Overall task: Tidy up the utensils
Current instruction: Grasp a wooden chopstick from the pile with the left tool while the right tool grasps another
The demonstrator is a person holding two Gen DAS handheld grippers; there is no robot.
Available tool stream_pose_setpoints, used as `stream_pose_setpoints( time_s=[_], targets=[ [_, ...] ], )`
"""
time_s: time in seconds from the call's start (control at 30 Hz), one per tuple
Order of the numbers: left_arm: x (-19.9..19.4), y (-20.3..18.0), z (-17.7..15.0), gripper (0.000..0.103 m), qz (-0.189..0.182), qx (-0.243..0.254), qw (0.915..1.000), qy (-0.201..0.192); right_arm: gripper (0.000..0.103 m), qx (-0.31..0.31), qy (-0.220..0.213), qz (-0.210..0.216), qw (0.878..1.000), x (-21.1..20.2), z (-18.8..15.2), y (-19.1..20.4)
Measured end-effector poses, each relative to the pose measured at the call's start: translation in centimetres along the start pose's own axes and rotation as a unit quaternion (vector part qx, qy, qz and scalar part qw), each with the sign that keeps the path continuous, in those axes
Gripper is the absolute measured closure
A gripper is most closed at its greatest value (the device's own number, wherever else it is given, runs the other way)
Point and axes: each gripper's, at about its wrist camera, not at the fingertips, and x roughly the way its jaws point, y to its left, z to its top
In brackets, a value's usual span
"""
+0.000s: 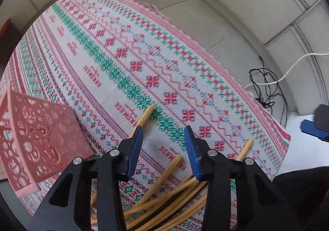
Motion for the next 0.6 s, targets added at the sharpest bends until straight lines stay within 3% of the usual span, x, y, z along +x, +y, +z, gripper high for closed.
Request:
stream_pose_setpoints(
  time_s=[0.2, 0.37, 0.43, 0.47, 0.5, 0.53, 0.6],
  targets=[
    [-2.0, 0.8, 1.0, 0.052, 0.011, 0.004, 0.9996, -0.026, 0.007, -0.002, 0.002, -0.011, 1.0, 0.7, -0.2, 0.0],
    [1.3, 1.0, 0.8, 0.053, 0.058, 0.02, 0.9981, 0.008, 0.007, -0.005, 0.005, -0.03, 1.0, 1.3, -0.6, -0.3],
    [1.8, 1.2, 0.6, 0.052, 0.059, 0.026, 0.9979, 0.0, 0.007, -0.001, 0.004, -0.041, 0.999, 1.7, -0.7, -0.7],
    [1.7, 1.2, 0.6, 0.055, 0.054, 0.025, 0.9982, 0.0, 0.007, 0.002, 0.005, -0.045, 0.999, 1.9, -0.8, -0.9],
    [1.7, 1.0, 0.6, 0.065, 0.048, 0.027, 0.9985, -0.001, 0.007, 0.005, 0.008, -0.048, 0.999, 2.2, -1.0, -1.1],
    [1.5, 0.7, 0.5, 0.082, 0.045, 0.037, 0.9983, -0.007, 0.007, 0.006, 0.015, -0.049, 0.999, 2.6, -1.1, -1.2],
    [1.5, -0.2, 0.1, 0.089, 0.052, 0.046, 0.9975, -0.014, 0.007, 0.003, 0.028, -0.048, 0.998, 3.3, -1.6, -1.1]
  ],
)
